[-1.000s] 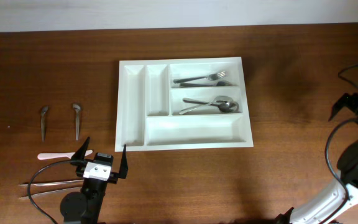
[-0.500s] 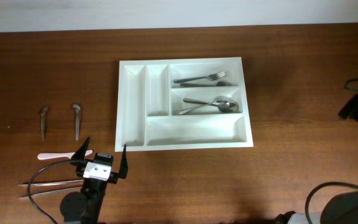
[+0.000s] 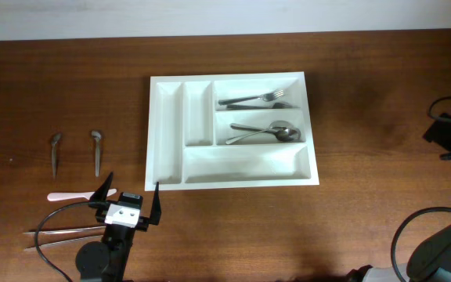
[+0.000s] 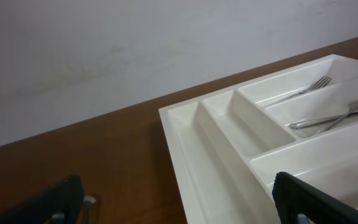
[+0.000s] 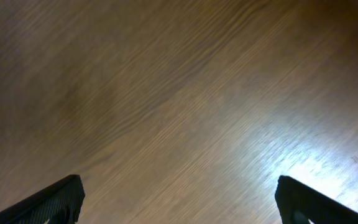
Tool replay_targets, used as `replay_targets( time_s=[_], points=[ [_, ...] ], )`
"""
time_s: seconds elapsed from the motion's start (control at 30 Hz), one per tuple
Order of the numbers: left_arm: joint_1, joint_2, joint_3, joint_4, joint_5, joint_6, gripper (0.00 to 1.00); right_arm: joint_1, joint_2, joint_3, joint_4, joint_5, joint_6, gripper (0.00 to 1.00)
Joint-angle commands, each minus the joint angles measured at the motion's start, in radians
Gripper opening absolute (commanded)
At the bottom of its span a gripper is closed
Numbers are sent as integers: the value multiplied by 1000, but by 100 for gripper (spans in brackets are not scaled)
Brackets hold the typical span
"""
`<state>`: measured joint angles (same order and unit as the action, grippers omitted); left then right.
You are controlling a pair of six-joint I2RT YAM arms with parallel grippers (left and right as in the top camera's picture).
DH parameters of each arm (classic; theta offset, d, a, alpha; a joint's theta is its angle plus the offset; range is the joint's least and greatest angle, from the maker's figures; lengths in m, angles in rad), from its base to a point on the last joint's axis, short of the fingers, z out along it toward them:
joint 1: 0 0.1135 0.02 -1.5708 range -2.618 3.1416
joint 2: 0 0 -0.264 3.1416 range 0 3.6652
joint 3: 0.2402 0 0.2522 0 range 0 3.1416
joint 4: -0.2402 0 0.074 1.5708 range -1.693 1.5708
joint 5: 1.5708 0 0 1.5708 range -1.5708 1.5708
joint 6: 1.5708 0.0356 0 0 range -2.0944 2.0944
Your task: Pack container
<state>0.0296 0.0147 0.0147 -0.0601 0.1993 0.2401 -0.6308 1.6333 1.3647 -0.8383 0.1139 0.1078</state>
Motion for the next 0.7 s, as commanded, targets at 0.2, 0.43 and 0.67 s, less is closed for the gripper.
replay_targets(
  time_s=[0.2, 0.43, 0.67],
  points=[
    [6, -4, -6, 7, 14, 9, 99, -5, -3, -3, 16, 97, -3, 99],
    [6, -4, -5, 21, 76, -2, 99, -5, -3, -3, 16, 97, -3, 99],
    [6, 46, 58, -163, -188, -449, 99, -5, -3, -3, 16, 97, -3, 99]
  ],
)
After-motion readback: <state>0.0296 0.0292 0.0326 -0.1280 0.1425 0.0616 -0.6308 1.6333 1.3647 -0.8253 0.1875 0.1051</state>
